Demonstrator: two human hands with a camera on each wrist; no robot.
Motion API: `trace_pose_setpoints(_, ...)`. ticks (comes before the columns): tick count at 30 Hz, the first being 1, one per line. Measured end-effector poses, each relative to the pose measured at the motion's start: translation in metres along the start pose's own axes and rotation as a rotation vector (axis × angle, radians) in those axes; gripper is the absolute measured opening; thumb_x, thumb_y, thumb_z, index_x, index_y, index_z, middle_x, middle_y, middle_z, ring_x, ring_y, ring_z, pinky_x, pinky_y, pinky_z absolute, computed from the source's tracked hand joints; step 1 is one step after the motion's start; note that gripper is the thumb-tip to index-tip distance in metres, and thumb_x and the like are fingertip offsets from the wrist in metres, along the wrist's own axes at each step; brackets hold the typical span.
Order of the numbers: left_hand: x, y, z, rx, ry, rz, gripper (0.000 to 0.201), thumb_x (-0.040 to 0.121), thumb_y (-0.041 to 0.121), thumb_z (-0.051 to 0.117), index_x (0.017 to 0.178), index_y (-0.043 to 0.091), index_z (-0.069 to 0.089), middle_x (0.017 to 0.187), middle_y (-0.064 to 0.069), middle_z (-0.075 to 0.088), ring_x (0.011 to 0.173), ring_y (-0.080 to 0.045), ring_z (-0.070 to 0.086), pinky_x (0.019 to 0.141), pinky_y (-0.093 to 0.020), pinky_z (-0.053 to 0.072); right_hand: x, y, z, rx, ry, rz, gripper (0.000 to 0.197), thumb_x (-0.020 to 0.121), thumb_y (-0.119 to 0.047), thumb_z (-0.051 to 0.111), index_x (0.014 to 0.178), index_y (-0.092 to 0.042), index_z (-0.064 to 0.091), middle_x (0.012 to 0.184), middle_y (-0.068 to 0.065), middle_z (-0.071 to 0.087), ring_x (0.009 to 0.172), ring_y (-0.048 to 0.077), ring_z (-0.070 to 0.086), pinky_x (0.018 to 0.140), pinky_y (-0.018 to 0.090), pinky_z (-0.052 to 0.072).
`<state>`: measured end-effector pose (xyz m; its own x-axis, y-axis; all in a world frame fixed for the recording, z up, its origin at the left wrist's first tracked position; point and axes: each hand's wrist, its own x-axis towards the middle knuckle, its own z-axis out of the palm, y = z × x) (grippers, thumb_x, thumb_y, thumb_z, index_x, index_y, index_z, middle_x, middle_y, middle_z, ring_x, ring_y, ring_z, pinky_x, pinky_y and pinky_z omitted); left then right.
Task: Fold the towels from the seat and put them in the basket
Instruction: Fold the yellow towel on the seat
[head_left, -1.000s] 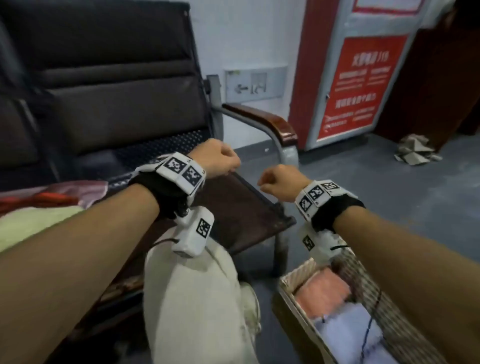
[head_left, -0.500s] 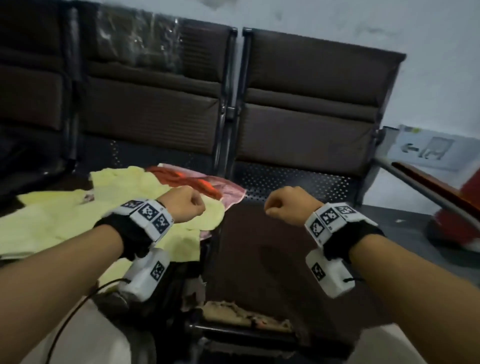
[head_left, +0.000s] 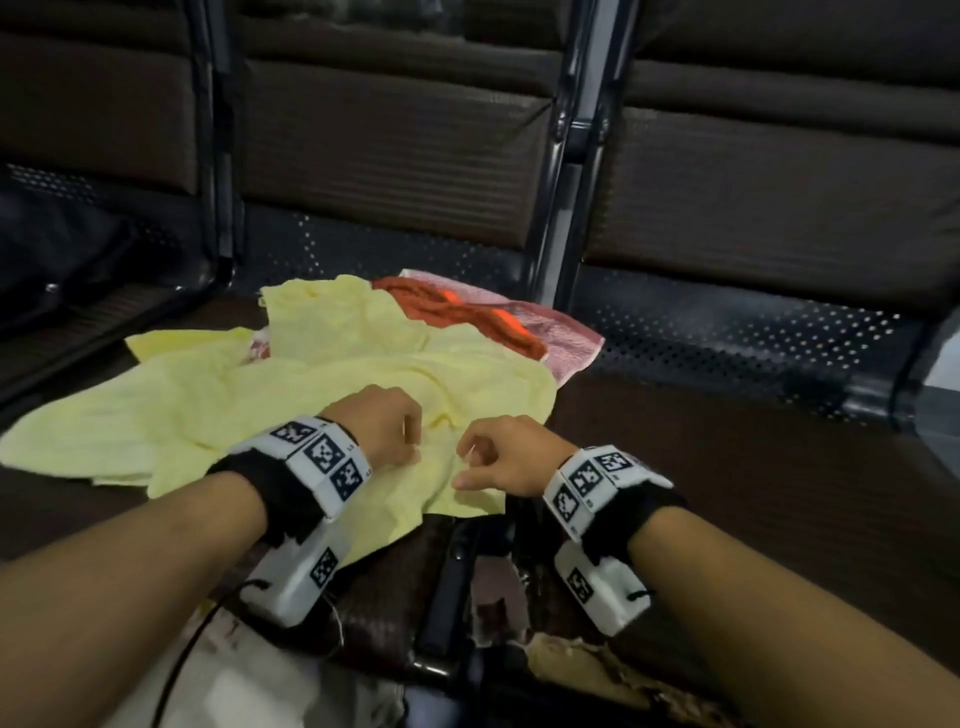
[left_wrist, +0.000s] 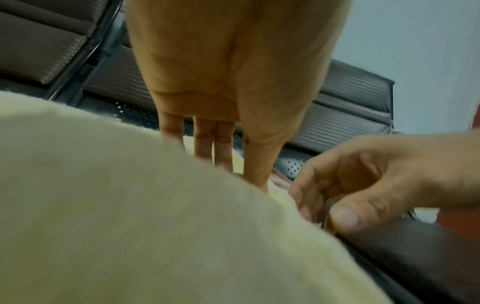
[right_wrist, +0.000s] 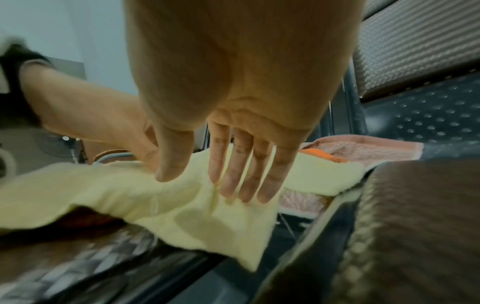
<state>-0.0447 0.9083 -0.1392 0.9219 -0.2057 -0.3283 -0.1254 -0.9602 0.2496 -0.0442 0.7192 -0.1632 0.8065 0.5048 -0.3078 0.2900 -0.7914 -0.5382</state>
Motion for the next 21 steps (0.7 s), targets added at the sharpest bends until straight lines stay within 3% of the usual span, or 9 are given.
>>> trace_pose_setpoints(4,-0.002,0.007,-0.007,-0.231,0.106,0.111,0.018,0.08,0.024,0.072,0.069,0.025,0.058,0.076,0.008,0.06,0.076,-0.012,0.058,0.071,-0.024,0.044,-0.009,-0.008,0.005,0.137,0.089,-0.064,0.043,0.08,-0.041,0.072,0.112,-0.014,0.062,0.098,0.004,0.068,0.094,0.018,0.062,0.087,0.032,0.05)
trace_pose_setpoints(7,-0.008,0.014,-0.012,-0.422,0.187,0.16,0.018,0.08,0.018,0.072,0.067,0.022,0.059,0.075,0.001,0.061,0.074,-0.016,0.057,0.074,-0.032,0.047,-0.024,-0.01,-0.005,0.187,0.231,-0.101,0.034,0.082,-0.032,0.072,0.108,-0.012,0.064,0.099,0.006,0.069,0.093,0.017,0.063,0.085,0.029,0.05)
trace_pose_setpoints(11,-0.021,0.029,-0.022,-0.576,0.221,0.225,0.015,0.078,0.012,0.074,0.069,0.015,0.063,0.07,-0.002,0.06,0.068,-0.016,0.055,0.071,-0.033,0.046,-0.048,-0.009,-0.019,0.16,0.368,-0.067,0.051,0.087,-0.024,0.066,0.133,-0.019,0.045,0.113,0.001,0.06,0.093,0.017,0.06,0.085,0.026,0.048)
trace_pose_setpoints(13,-0.029,0.035,-0.023,-0.505,0.199,0.274,0.013,0.074,0.014,0.077,0.068,0.018,0.066,0.067,0.005,0.061,0.066,-0.01,0.055,0.068,-0.026,0.044,-0.057,-0.01,-0.023,0.173,0.405,-0.065,0.055,0.09,-0.021,0.062,0.14,-0.022,0.038,0.114,0.002,0.058,0.094,0.019,0.06,0.087,0.027,0.047)
trace_pose_setpoints(17,-0.047,0.035,-0.011,-0.343,-0.026,0.283,0.009,0.081,0.015,0.071,0.086,0.022,0.073,0.072,0.008,0.067,0.071,-0.006,0.062,0.072,-0.022,0.049,-0.065,-0.015,-0.015,0.097,0.352,-0.045,0.036,0.093,-0.025,0.056,0.129,-0.021,0.053,0.109,0.0,0.063,0.095,0.014,0.059,0.083,0.02,0.041)
trace_pose_setpoints(19,-0.048,0.03,-0.003,-0.201,0.066,0.218,0.013,0.085,0.015,0.066,0.095,0.022,0.07,0.078,0.009,0.063,0.081,-0.011,0.062,0.075,-0.022,0.046,-0.064,-0.019,-0.007,0.04,0.302,-0.046,0.033,0.092,-0.024,0.057,0.125,-0.018,0.056,0.108,0.0,0.065,0.092,0.011,0.057,0.078,0.018,0.038)
trace_pose_setpoints(21,-0.045,0.02,-0.001,-0.073,0.21,0.105,0.02,0.086,0.015,0.063,0.105,0.019,0.065,0.094,0.002,0.059,0.096,-0.019,0.059,0.081,-0.025,0.044,-0.062,-0.021,-0.002,0.033,0.283,-0.046,0.031,0.091,-0.022,0.058,0.122,-0.016,0.057,0.107,0.001,0.065,0.093,0.013,0.058,0.078,0.02,0.039)
